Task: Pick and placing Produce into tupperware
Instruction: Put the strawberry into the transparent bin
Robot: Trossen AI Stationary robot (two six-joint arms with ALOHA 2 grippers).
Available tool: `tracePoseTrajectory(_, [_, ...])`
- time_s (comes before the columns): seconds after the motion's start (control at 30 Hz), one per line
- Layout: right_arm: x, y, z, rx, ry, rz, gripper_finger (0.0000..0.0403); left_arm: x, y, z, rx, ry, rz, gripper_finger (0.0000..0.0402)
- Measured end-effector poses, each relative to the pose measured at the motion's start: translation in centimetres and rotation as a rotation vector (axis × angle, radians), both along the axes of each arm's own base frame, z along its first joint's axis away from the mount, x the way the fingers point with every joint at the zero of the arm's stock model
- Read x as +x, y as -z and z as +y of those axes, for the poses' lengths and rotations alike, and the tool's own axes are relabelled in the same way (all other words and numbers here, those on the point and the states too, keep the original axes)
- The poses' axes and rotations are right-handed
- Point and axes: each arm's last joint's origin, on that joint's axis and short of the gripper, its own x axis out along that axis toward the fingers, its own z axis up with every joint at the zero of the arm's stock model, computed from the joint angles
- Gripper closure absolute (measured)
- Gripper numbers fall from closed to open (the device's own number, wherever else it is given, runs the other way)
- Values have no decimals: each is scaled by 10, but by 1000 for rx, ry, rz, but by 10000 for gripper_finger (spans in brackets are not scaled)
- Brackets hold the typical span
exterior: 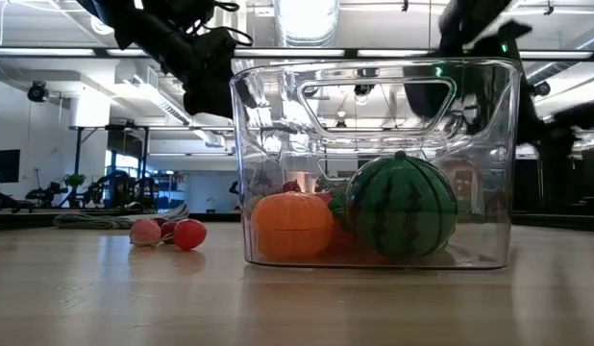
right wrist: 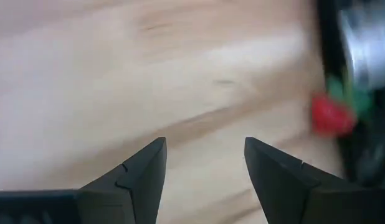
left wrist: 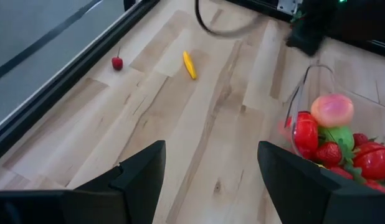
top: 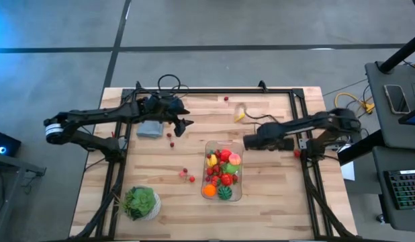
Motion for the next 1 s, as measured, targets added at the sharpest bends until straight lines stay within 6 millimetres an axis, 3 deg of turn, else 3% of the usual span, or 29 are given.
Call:
tracePoseTrajectory(0.13, [2, -32, -2, 304, -541, -36, 193, 4, 1, 2, -3, -6, -14, 162])
tracePoseTrajectory(0.33, [-7, -68, -23, 611, -855, 40, 193, 9, -1, 4, -12, -22, -70, 162])
tracePoseTrajectory(0.47, [-8, -69, -46, 697, -1067, 1, 193, 11, -3, 4, -42, -45, -109, 162])
tracePoseTrajectory(0.6, [-15, -53, -63, 801, -1113, 14, 193, 9, -5, 4, -38, -45, -120, 162])
tracePoseTrajectory(0.73, [-29, -30, -70, 913, -1001, 51, 193, 8, -9, 3, -32, -44, -135, 162])
tracePoseTrajectory(0.9, [-45, 1, -65, 1068, -888, 134, 193, 8, -13, 3, -22, -44, -170, 162])
tracePoseTrajectory(1.0, [-52, 16, -60, 1161, -938, 184, 193, 8, -14, 4, -49, -70, -194, 162])
